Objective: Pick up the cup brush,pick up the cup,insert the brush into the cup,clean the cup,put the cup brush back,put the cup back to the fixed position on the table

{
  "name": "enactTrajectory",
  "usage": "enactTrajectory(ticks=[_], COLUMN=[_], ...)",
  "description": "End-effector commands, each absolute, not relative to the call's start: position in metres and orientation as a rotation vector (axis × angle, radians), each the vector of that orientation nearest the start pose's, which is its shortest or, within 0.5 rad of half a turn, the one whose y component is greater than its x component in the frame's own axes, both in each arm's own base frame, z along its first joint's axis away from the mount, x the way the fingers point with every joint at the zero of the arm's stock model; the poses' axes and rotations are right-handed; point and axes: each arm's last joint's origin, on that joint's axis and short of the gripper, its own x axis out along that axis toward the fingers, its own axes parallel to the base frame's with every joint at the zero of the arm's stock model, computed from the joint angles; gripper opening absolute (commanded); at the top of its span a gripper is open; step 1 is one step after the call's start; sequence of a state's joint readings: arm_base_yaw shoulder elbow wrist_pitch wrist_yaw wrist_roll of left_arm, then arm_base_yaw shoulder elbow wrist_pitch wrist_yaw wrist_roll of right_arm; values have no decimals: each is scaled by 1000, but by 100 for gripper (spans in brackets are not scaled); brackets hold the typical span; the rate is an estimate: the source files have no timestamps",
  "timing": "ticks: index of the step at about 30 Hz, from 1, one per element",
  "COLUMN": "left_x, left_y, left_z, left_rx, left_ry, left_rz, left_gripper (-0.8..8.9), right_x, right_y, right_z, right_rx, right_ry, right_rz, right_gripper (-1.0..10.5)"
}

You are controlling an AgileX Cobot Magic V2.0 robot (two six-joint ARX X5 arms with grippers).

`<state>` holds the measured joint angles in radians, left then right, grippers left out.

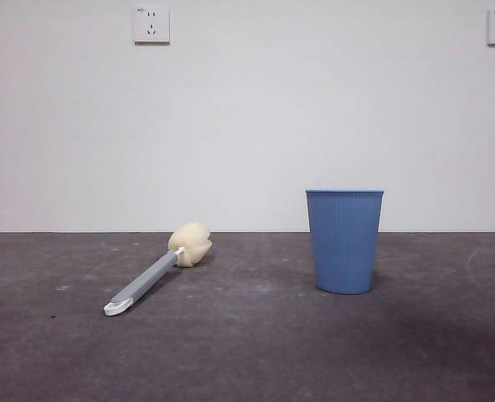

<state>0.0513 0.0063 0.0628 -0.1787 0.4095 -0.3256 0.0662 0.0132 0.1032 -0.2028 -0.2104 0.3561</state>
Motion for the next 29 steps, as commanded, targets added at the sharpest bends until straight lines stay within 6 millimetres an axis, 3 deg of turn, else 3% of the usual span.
enactTrajectory(ticks=[1, 9, 19, 25, 29], left_x=[87, 76, 77, 79, 77], left_y=[-7, -9, -15, -16, -17], left_z=[186, 226, 270, 284, 286], left_rx=[-363, -363, -280, -242, -208], left_ry=[139, 207, 435, 575, 649], left_rz=[-352, -400, -611, -698, -723], left_gripper=[-6, -6, -6, -6, -7], right_x=[86, 87, 94, 93, 91], right_y=[13, 17, 23, 25, 25], right_z=[200, 245, 296, 313, 313], right_rx=[376, 321, 174, 100, 70], right_ry=[121, 235, 564, 743, 799], right_rz=[295, 439, 624, 674, 699], right_gripper=[-12, -12, -12, -11, -11])
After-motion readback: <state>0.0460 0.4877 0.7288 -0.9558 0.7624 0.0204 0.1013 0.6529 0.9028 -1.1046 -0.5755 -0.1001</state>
